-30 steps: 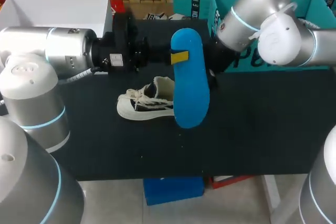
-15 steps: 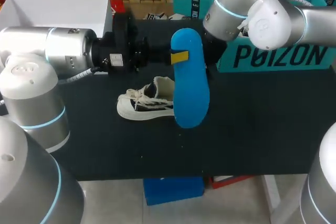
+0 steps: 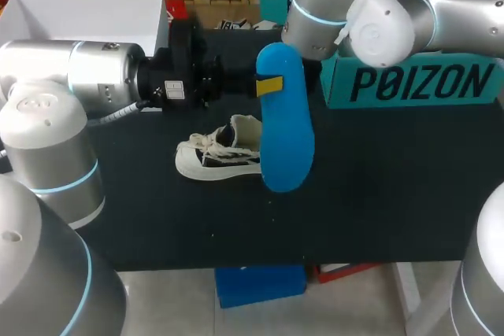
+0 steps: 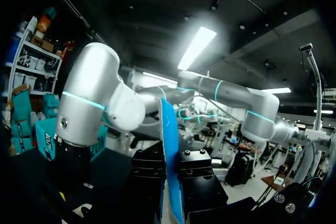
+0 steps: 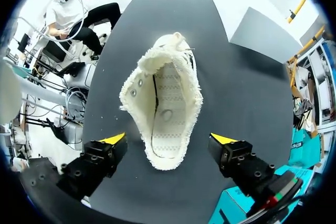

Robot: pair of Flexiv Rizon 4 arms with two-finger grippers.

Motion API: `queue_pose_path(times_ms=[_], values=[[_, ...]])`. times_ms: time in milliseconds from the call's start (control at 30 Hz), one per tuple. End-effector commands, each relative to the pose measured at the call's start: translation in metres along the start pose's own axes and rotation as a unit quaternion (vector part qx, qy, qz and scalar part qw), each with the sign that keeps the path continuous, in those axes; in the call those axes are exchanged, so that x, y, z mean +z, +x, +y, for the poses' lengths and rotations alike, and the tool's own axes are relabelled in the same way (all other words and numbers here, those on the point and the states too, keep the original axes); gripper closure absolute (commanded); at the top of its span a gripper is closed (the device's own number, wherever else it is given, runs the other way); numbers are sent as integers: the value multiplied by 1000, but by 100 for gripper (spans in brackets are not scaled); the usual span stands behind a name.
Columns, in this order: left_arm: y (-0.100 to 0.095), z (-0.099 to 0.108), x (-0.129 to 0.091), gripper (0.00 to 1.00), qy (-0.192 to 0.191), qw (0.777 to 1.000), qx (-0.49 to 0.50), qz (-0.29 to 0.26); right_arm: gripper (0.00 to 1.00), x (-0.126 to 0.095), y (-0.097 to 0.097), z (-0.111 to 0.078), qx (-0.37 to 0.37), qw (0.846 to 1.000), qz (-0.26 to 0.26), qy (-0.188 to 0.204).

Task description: Take the shoe out of the shoebox, open the shoe tongue, remove and reinsert the insole, then place the shoe into the shoebox

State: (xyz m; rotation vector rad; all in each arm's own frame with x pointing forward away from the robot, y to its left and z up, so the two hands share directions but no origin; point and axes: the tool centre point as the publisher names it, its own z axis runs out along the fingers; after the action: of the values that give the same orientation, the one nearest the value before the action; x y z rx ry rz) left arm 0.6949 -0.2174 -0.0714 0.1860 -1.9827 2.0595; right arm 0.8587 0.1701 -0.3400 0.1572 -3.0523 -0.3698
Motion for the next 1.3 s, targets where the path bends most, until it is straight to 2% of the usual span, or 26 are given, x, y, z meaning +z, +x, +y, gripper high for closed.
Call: queue_pose_path(times_ms=[33,233,400,633,1300], values=[[1,1,2,100,1,1000,1,-4,0,1,-3,7,-2,999,2,36],[1,1,2,100,1,1000,1,-4,0,0,-2,8,-1,999,-2,36],[1,1,2,100,1,1000,1,-4,0,-1,1,4,3,1000,-14,8],[1,1,2,100,1,1000,1,-4,0,-1,6,-2,-8,1000,-19,-4],[1,1,2,100,1,1000,1,-4,0,7,9,-20,-3,994,-46,-97]])
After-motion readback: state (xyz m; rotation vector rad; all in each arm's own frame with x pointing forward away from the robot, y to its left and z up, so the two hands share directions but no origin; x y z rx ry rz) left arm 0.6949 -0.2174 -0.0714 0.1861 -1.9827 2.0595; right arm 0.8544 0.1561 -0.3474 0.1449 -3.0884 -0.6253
